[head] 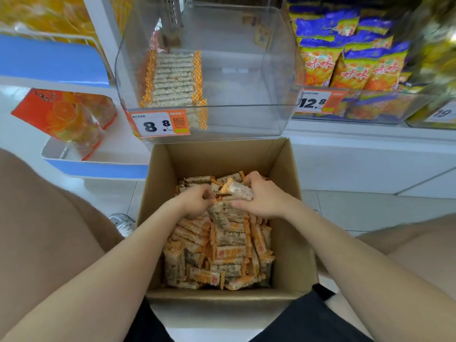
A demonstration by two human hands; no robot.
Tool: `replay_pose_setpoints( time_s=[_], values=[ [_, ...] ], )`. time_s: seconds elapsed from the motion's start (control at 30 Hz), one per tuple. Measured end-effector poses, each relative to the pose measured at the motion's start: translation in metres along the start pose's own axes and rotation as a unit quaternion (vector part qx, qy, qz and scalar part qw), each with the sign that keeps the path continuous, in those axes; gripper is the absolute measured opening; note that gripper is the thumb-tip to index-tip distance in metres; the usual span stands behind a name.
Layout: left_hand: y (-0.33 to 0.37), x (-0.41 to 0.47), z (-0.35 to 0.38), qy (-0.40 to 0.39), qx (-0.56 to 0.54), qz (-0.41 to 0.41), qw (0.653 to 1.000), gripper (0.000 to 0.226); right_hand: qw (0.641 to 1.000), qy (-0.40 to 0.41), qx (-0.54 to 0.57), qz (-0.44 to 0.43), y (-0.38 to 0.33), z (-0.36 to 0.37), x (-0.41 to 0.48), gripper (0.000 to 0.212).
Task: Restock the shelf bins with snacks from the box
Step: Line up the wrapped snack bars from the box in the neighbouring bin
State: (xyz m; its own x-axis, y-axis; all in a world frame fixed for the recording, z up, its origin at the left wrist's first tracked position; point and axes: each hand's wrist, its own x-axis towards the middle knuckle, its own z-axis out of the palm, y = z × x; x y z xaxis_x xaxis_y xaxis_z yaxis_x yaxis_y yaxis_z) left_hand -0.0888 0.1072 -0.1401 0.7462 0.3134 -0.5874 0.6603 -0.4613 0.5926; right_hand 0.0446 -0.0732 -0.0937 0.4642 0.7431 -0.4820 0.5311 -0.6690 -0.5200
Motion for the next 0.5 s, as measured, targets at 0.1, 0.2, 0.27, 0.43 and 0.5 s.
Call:
replay_pose_setpoints(
  time_s=[0.1, 0.2, 0.27, 0.43, 0.5],
  values=[
    [0.016, -0.018, -0.022, 0.053, -0.122, 0.049, 0.990, 0.004, 0.999, 0.022, 0.031, -0.010, -0.011, -0.024, -0.016, 0.046],
    [0.035, -0.036, -0.041, 0.104, -0.195, 0.122, 0.968, 0.002, 0.996, 0.053, 0.059, -0.032, -0.021, -0.039, -0.022, 0.033],
    [0.042, -0.047, -0.051, 0.145, -0.170, 0.159, 0.962, 0.005, 0.992, 0.092, 0.072, -0.039, -0.025, -0.044, -0.024, 0.033],
    [0.046, -0.064, -0.065, 0.202, -0.081, 0.243, 0.945, 0.017, 0.980, 0.156, 0.123, -0.015, -0.031, -0.048, -0.028, 0.017],
    [0.044, -0.066, -0.068, 0.202, -0.048, 0.252, 0.945, 0.030, 0.975, 0.172, 0.142, -0.005, -0.032, -0.050, -0.029, 0.016]
  ],
)
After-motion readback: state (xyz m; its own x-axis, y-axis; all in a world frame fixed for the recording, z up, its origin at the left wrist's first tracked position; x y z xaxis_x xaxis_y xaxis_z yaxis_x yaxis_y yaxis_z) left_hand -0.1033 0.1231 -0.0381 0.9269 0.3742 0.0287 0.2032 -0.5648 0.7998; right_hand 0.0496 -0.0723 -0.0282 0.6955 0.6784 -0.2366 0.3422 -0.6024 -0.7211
